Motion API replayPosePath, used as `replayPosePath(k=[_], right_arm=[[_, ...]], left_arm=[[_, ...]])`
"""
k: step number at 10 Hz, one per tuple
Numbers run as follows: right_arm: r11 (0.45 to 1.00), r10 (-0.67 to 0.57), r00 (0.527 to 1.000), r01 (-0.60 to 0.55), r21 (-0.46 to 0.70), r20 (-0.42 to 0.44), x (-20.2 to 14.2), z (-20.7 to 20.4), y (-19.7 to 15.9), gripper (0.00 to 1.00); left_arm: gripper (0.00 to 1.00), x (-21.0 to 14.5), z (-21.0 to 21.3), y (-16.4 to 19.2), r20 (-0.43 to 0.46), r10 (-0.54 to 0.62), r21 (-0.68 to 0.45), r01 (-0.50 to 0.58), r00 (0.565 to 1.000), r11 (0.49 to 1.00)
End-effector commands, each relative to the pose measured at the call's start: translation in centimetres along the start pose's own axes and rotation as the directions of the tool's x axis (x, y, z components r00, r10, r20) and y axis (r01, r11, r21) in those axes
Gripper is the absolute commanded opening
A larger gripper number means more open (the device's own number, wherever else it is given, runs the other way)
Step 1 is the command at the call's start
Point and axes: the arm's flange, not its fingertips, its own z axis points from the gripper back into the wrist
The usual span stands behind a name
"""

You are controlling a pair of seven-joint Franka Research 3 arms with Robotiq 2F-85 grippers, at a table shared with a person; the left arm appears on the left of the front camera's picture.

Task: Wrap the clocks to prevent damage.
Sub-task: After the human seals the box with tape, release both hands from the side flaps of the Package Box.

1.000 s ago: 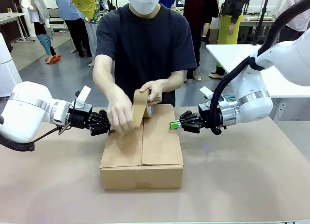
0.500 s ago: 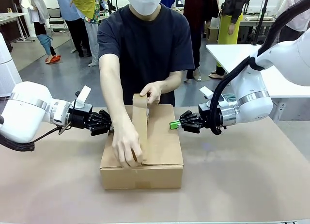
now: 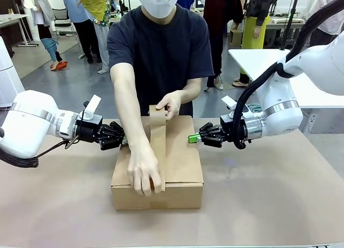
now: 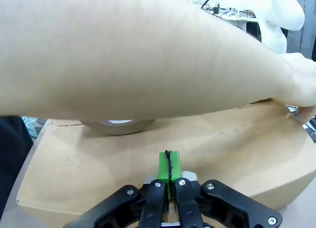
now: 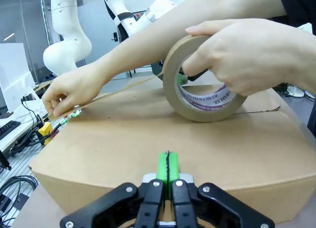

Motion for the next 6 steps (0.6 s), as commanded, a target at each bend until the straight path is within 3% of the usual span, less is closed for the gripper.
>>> replayPosePath(k=[1, 6], right_arm=[[1.000, -0.007, 1.000, 0.007, -0.013, -0.010, -0.34, -0.05, 0.11, 0.01], [1.000, -0.007, 1.000, 0.007, -0.013, -0.010, -0.34, -0.05, 0.11, 0.01]], left_arm=[[0.00, -0.21, -0.16, -0.08, -0.005, 0.000, 0.000, 0.000, 1.000, 1.000], [0.00, -0.21, -0.16, -0.08, -0.005, 0.000, 0.000, 0.000, 1.000, 1.000]])
